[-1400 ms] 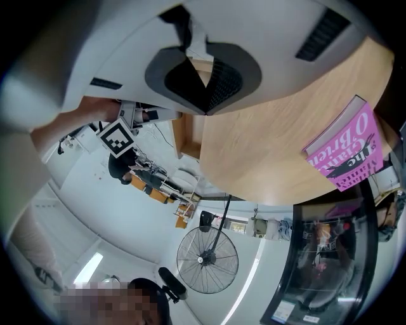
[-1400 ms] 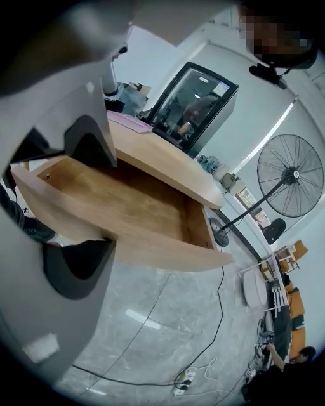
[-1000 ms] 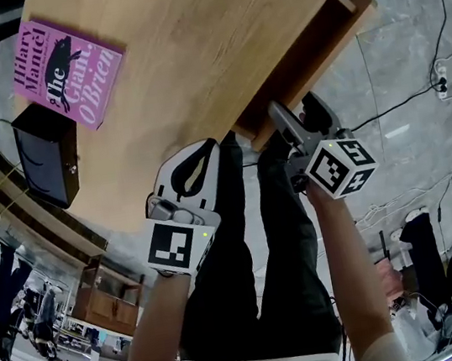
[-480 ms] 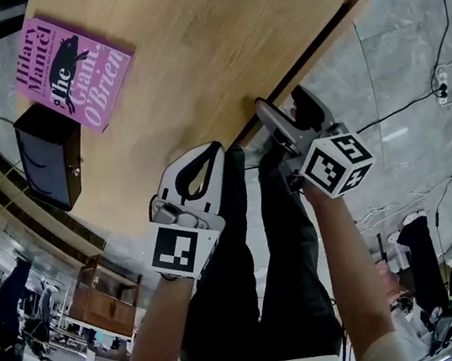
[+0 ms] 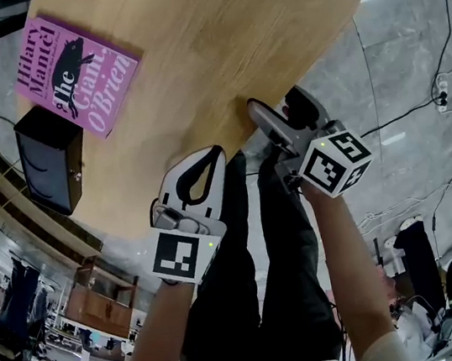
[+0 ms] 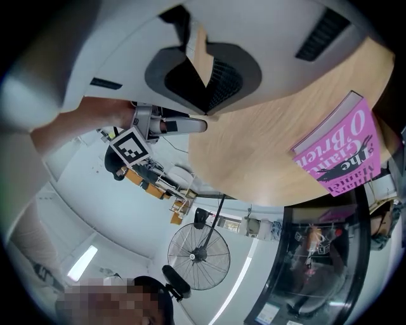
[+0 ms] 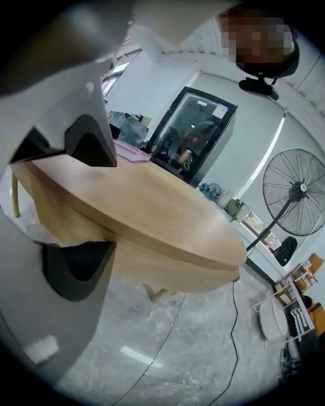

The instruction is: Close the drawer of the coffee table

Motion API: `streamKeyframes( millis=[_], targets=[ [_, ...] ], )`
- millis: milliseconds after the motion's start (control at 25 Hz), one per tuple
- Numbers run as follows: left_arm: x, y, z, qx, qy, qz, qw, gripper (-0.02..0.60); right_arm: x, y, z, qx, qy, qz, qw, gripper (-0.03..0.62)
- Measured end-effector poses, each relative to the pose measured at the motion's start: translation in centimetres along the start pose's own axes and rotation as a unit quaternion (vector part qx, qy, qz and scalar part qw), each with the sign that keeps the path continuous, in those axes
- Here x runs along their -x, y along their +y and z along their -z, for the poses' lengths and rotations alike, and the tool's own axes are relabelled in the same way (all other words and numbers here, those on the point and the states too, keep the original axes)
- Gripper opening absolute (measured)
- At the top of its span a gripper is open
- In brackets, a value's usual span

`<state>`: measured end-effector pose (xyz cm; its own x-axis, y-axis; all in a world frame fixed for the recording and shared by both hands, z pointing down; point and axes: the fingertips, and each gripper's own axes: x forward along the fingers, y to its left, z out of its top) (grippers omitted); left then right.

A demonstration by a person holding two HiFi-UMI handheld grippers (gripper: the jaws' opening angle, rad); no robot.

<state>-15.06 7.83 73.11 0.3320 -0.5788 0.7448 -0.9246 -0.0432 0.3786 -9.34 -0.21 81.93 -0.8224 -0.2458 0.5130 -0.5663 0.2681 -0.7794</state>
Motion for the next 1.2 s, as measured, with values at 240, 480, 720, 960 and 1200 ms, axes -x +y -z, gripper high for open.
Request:
streamKeyframes(
  millis=[240, 480, 720, 960, 1200],
  targets=[
    [-0.3, -0.2, 0.0, 0.004, -0.007, 0.004, 1.0000, 0.008, -0.8, 0.2, -0.8, -0.034, -0.032, -0.033, 0.998, 0.366],
    [-0.3, -0.4, 0.4, 0.005, -0.003, 0.002, 1.0000, 0.008, -1.1, 0.4, -0.9, -0.033, -0.042, -0.059, 0.997, 0.336],
    [-0.4, -0.4, 1.0, 0.006, -0.004, -0.003, 1.0000, 0.008, -1.7, 0.3, -1.3, -0.044, -0.059, -0.066, 0.995, 0.314],
    [-0.2, -0.9, 1.1, 0.008, -0.009, -0.006, 0.9999, 0.008, -1.7, 0.2, -1.2, -0.027, -0.045, -0.067, 0.996, 0.305],
    [0.5, -2.0, -0.8, -0.002, -0.033, 0.002, 0.9994, 0.008, -0.6, -0.6, -1.8, -0.033, -0.036, -0.043, 0.998, 0.277]
  ],
)
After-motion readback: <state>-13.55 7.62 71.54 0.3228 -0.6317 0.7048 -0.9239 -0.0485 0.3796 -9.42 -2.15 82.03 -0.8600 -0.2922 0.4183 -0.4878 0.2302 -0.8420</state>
